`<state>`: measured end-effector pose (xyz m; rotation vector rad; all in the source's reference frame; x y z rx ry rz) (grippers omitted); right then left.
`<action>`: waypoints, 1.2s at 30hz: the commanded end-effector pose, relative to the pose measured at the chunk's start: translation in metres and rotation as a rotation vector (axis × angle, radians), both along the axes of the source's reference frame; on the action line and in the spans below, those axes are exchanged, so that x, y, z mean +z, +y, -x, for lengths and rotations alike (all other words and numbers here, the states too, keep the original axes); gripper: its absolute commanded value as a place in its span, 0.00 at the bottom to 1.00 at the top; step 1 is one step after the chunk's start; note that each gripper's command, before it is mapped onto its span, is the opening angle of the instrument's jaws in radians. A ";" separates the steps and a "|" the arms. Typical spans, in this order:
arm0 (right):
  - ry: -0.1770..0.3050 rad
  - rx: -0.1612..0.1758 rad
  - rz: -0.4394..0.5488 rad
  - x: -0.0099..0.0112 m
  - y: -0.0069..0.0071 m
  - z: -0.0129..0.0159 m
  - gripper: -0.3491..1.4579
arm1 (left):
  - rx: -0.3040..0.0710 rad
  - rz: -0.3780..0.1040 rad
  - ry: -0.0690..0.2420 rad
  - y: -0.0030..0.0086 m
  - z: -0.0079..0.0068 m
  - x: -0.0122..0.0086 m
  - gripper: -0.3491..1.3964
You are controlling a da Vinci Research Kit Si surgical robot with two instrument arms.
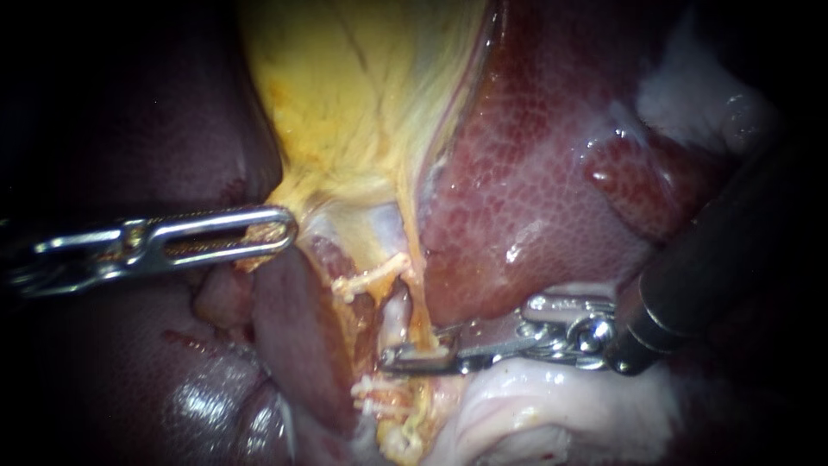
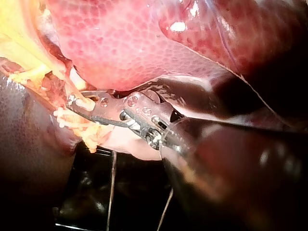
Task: Going back second clip right tube
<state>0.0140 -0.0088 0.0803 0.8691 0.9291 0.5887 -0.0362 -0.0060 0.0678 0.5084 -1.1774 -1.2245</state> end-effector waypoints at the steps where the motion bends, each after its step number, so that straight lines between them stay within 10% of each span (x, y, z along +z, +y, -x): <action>1: -0.001 0.000 0.001 0.0000 0.0000 0.0001 0.00 | 0.000 0.000 0.000 0.0000 0.0000 0.0000 0.00; 9: 0.000 -0.001 -0.001 -0.0003 0.0002 0.0001 0.01 | 0.000 0.000 0.000 0.0000 0.0000 0.0000 0.00; 14: 0.012 0.039 0.068 -0.0010 0.0016 -0.0003 0.51 | 0.000 0.000 0.000 0.0000 0.0000 0.0000 0.00; 25: 0.021 0.049 0.125 -0.0053 0.0045 0.0050 0.52 | 0.001 0.000 0.000 -0.0001 -0.0002 0.0000 0.00; 36: 0.125 0.106 0.218 -0.0167 0.0111 0.0107 0.52 | 0.000 0.002 0.001 -0.0002 0.0001 0.0003 0.00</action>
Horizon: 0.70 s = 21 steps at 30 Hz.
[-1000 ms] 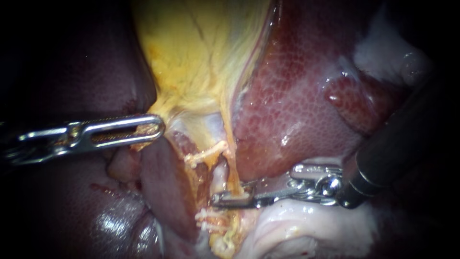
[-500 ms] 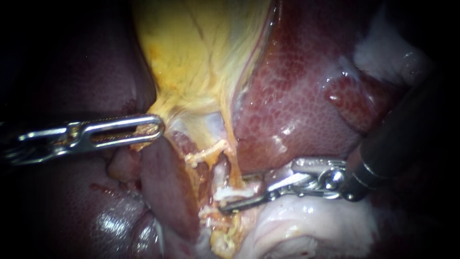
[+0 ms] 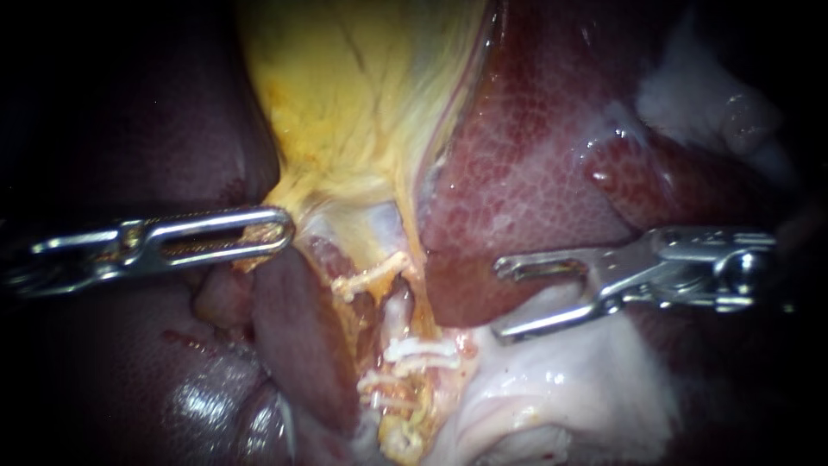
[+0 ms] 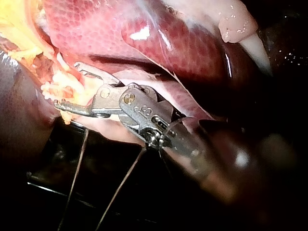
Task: Going back second clip right tube
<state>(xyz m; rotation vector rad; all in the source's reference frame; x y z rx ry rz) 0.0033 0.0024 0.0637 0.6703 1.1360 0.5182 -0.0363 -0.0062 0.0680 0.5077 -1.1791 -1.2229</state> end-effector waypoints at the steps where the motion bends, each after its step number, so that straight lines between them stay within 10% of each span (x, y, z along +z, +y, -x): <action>1: 0.008 0.003 0.004 -0.0005 0.0002 0.0001 0.52 | -0.001 0.001 0.002 0.0000 0.0001 0.0001 0.00; 21: 0.037 0.017 0.016 -0.0022 0.0005 0.0002 0.52 | 0.065 0.012 0.017 -0.0025 0.0096 0.0079 0.00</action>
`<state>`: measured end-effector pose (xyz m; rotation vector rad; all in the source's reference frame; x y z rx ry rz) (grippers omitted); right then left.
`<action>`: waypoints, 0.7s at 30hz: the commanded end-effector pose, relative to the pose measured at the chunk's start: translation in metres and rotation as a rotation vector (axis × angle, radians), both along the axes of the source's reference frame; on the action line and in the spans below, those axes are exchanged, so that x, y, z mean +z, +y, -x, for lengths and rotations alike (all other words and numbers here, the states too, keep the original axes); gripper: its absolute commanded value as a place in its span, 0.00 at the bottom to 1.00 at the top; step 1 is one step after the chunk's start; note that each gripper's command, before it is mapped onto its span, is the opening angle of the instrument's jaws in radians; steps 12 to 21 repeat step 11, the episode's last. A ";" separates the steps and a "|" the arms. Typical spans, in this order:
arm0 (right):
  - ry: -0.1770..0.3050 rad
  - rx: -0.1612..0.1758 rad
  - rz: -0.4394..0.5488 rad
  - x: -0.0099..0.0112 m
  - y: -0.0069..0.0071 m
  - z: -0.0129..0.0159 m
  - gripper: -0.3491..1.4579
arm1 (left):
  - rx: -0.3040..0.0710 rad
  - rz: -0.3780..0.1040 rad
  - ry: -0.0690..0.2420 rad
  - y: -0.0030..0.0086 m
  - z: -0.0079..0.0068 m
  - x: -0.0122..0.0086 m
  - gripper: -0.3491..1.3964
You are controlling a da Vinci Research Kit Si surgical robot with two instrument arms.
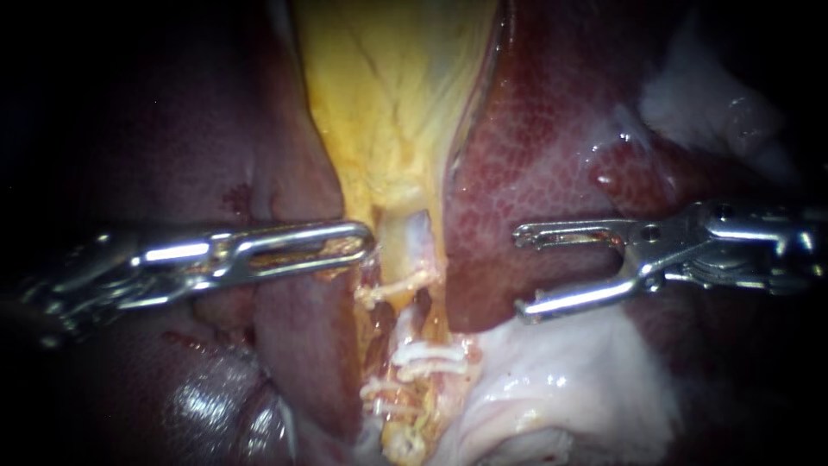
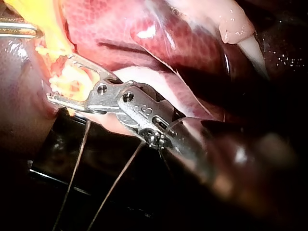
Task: Going back second clip right tube
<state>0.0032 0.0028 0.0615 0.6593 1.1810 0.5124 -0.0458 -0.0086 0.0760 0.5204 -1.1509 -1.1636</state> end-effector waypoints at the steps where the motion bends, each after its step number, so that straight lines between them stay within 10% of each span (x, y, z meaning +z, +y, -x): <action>1: 0.000 0.000 0.000 0.0000 0.0000 0.0000 0.52 | 0.002 -0.006 0.000 -0.0002 0.0000 0.0001 0.00; 21: 0.004 0.004 -0.001 -0.0001 0.0000 0.0000 0.52 | 0.004 -0.008 -0.001 0.0000 -0.0002 -0.0003 0.00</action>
